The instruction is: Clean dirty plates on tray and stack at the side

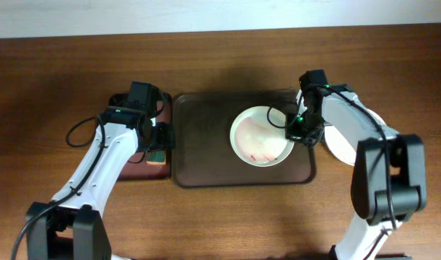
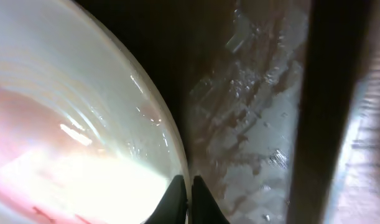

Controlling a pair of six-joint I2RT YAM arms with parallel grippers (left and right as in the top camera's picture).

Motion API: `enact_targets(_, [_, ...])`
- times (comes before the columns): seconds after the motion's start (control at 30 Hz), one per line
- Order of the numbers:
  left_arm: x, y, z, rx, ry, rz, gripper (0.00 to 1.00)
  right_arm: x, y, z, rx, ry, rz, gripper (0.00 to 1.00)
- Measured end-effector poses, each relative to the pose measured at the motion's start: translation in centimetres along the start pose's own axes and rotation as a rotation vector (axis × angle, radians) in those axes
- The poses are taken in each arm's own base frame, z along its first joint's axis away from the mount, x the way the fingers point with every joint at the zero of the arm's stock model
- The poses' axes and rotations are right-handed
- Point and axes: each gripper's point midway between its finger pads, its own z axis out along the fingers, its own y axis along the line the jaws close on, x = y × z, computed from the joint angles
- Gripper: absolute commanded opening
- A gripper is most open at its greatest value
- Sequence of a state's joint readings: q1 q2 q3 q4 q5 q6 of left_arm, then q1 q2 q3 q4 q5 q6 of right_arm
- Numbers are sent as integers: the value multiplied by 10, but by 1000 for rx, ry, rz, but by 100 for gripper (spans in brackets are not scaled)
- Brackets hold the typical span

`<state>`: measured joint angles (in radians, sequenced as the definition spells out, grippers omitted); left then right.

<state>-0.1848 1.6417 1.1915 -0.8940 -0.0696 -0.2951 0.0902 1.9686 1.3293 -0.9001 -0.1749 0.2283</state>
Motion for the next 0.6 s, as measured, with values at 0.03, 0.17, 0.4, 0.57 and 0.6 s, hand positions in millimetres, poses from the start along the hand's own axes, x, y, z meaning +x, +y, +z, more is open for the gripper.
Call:
enact_targets(0.03, [0, 0, 0, 0, 0, 0, 89, -5, 1, -24, 8, -68, -11, 4])
enact_targets(0.17, [0, 0, 0, 1, 1, 0, 90, -8, 5, -98, 166, -299, -88, 4])
enact_targets(0.4, [0, 0, 0, 3, 1, 0, 90, 3, 43, -165, 547, -602, -292, 4])
enact_targets(0.57, [1, 0, 0, 2, 3, 0, 90, 14, 60, -145, 317, -550, -93, 4])
enact_targets(0.6, [1, 0, 0, 1, 6, 0, 90, 20, 55, -139, 274, -502, -17, 4])
